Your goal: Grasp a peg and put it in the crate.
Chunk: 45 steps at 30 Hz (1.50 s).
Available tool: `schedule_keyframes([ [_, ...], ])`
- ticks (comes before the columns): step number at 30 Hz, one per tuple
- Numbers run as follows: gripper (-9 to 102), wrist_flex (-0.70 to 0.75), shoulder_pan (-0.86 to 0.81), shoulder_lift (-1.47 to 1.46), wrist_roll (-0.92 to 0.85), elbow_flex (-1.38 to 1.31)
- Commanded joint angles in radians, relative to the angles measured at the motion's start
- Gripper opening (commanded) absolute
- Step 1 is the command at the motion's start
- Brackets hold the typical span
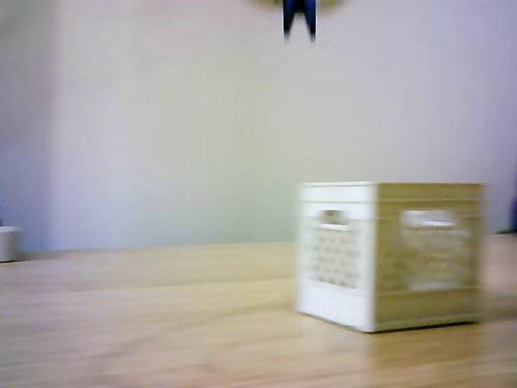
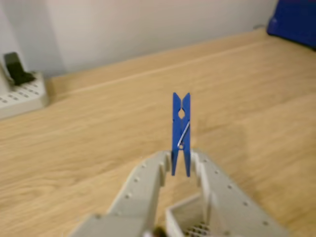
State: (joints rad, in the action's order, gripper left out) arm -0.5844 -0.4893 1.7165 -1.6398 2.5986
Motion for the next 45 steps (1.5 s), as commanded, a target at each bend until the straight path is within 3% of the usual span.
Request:
schedule_keyframes([
  [1, 0, -0.055, -0.031, -0.009, -0.003, -0.025],
  [21, 0, -0.041, -0.077, -0.1, 0.012, -0.081],
  [31, 15, -0.041, -0.08, -0.095, 0.012, -0.081],
  [34, 13, -0.041, -0.08, -0.094, 0.014, -0.081],
  [38, -3, -0.04, -0.072, -0.048, 0.015, -0.077],
  [45, -1, -0.04, -0.025, 0.121, 0.017, 0.048],
])
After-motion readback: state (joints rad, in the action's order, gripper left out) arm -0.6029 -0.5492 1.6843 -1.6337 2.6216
